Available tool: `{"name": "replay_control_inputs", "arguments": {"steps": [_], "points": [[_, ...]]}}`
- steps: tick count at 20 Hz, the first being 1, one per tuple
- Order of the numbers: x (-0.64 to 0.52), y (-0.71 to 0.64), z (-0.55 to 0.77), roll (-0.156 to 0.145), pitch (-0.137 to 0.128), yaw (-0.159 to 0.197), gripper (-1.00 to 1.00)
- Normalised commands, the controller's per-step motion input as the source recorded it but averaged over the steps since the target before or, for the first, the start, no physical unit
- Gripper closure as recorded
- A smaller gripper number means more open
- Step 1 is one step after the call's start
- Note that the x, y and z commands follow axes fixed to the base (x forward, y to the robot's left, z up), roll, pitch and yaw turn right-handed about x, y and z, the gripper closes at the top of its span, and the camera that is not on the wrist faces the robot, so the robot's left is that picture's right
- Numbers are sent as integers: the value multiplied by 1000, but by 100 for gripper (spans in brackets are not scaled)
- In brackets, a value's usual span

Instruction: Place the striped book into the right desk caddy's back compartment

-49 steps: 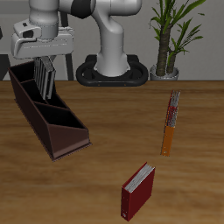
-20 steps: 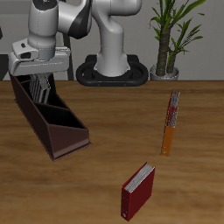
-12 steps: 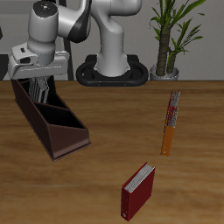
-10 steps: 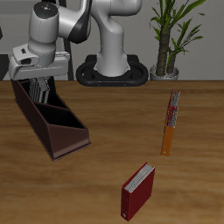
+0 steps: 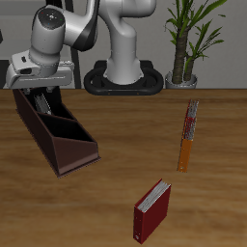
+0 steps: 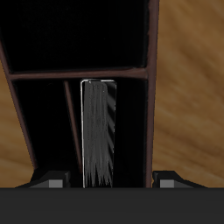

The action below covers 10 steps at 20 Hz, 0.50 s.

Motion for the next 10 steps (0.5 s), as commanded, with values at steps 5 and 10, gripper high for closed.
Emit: {"name": "replay_control_inputs", "arguments": {"steps": [5, 10], "points": [[-53, 25, 72, -20, -6, -6, -100], [-30, 96, 105, 11, -13, 6, -100]]}}
